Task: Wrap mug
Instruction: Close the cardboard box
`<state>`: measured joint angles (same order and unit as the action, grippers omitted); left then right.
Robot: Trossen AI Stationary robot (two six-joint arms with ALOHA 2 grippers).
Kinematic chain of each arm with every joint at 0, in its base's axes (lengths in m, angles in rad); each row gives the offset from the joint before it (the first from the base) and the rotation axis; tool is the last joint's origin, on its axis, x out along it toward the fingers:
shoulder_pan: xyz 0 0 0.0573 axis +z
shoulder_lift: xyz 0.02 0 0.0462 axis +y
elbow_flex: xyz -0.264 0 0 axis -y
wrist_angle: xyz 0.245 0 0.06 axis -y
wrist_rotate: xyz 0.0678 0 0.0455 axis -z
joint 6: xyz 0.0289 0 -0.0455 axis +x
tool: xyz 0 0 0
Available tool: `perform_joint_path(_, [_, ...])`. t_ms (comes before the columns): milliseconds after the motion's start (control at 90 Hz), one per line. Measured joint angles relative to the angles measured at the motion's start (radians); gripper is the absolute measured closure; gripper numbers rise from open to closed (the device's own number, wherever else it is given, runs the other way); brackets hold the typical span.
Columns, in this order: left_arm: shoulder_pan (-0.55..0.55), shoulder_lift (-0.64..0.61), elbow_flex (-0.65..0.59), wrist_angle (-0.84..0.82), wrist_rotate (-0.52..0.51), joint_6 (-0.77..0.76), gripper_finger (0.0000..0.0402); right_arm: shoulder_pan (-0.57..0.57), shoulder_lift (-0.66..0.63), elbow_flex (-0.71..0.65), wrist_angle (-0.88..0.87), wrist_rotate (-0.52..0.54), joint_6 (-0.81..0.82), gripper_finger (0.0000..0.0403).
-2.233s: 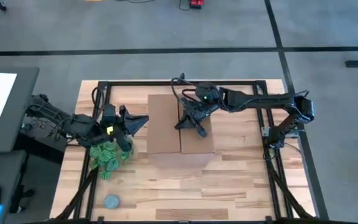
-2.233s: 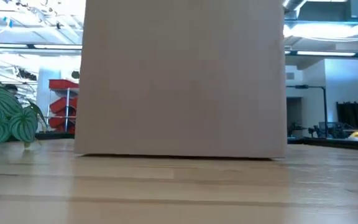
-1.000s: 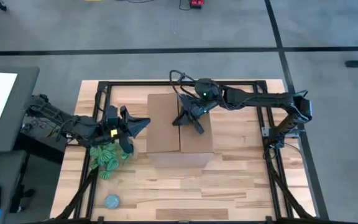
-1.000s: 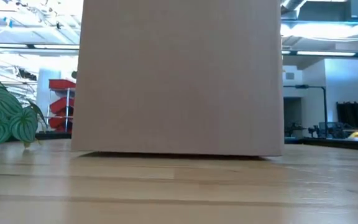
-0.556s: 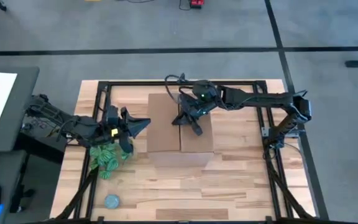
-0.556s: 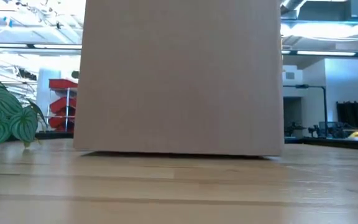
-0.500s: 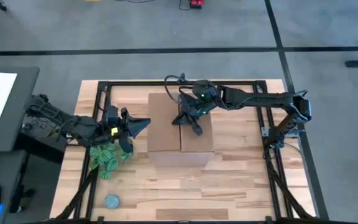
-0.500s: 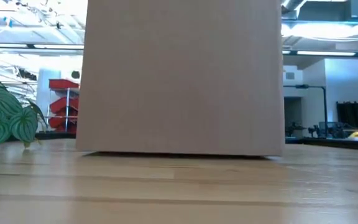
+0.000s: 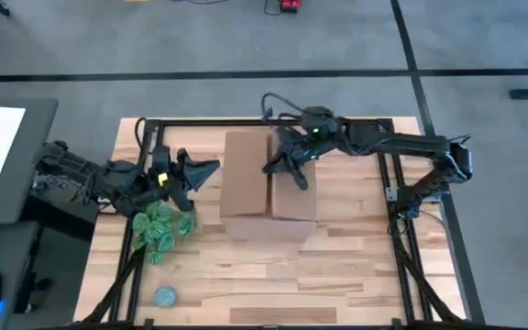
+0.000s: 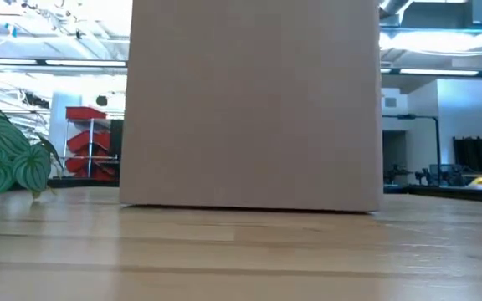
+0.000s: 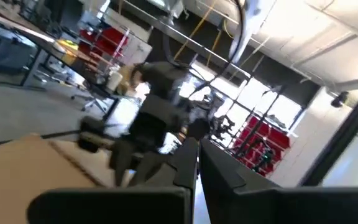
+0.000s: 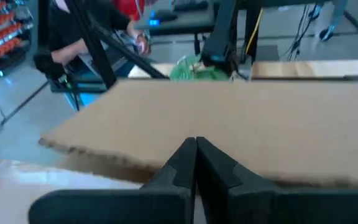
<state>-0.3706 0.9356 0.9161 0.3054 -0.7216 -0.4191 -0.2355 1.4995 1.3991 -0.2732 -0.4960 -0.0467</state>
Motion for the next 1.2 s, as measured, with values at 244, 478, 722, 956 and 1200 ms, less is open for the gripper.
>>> perform_joint_path(244, [0.053, -0.003, 0.0, -0.021, 0.0, 0.003, 0.0402, -0.008, -0.057, 0.002, -0.095, -0.033, -0.004, 0.0403])
perform_joint_path(478, [0.072, -0.003, 0.0, -0.083, 0.0, -0.062, 0.0402, 0.022, 0.066, 0.001, -0.121, -0.041, -0.116, 0.0403])
perform_joint_path(722, [0.072, -0.012, 0.0, -0.097, 0.0, -0.076, 0.0402, -0.011, 0.137, 0.005, -0.036, -0.053, -0.161, 0.0403])
perform_joint_path(956, [0.072, -0.114, 0.0, -0.203, -0.043, -0.079, 0.0402, -0.046, 0.088, 0.058, -0.079, -0.096, -0.111, 0.0403])
perform_joint_path(1200, [0.072, -0.208, 0.0, -0.281, -0.055, -0.067, 0.0402, -0.046, -0.036, 0.155, -0.194, -0.108, -0.104, 0.0403])
